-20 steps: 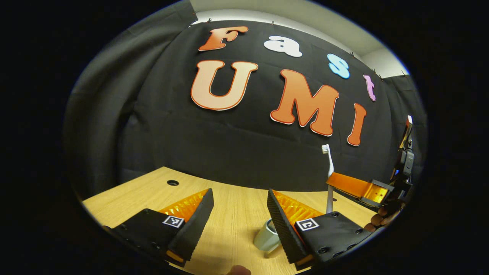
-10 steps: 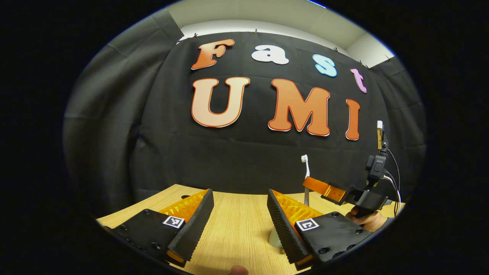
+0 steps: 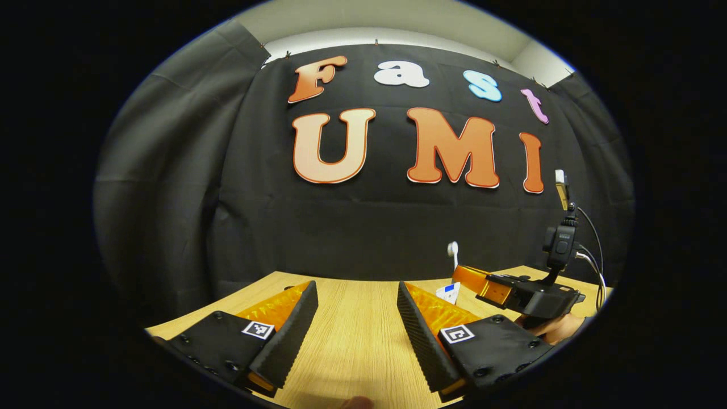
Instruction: Put the toothbrush and toothpaste on the desktop into the cup, then pick up the cup and place it on the coaster on the desktop.
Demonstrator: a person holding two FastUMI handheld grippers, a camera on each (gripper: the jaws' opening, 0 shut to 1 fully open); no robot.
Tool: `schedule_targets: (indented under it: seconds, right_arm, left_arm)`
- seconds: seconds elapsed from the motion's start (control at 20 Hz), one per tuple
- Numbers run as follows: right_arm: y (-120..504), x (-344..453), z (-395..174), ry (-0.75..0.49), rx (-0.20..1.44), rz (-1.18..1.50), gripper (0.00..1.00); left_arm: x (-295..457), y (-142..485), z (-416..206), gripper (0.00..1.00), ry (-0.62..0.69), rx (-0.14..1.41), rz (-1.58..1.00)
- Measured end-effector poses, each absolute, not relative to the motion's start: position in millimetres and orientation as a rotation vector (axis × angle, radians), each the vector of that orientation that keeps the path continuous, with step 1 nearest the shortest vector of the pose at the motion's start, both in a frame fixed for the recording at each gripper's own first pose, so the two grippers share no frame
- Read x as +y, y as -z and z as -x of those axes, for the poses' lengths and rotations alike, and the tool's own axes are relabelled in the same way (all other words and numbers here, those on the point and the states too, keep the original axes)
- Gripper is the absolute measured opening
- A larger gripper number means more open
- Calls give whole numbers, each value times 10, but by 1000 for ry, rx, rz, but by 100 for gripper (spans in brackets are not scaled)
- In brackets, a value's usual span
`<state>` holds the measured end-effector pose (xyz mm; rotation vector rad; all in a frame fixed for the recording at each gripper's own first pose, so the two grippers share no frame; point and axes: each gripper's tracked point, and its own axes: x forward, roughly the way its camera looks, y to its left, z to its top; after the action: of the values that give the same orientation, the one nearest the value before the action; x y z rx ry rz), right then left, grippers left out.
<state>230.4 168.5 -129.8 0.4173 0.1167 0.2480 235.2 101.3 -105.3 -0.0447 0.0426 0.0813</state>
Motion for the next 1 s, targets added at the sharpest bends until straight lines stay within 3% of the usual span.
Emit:
schedule_targets:
  seconds: [0.05, 0.1, 0.15, 0.2, 0.25, 0.4, 0.45, 0.65, 1.0]
  right_arm:
    - [1310, 1672, -2271, -252, 126, -406, 15]
    - [1287, 1639, -2225, -252, 125, -398, 17]
    - [1254, 1595, -2183, -251, 118, -389, 20]
    - [1202, 1549, -2150, -250, 107, -378, 22]
    - [1158, 1488, -2110, -245, 100, -366, 24]
    - [1010, 1319, -1966, -245, 92, -316, 36]
    - [974, 1247, -1912, -244, 91, -293, 55]
    - [777, 912, -1710, -211, 74, -220, 82]
    - [469, 382, -1229, -147, 41, -160, 95]
  left_arm:
    - [1004, 1070, -2362, 90, -82, 51, 56]
    - [959, 1089, -2364, 98, -74, 61, 70]
    - [883, 1086, -2370, 83, -55, 71, 84]
    - [799, 1069, -2378, 84, -33, 85, 94]
    - [722, 1058, -2386, 90, -15, 101, 100]
    - [509, 923, -2426, 93, 44, 142, 135]
    - [459, 864, -2459, 95, 61, 155, 149]
    - [199, 756, -2576, 95, 136, 262, 207]
    - [-74, 856, -2720, 95, 181, 471, 97]
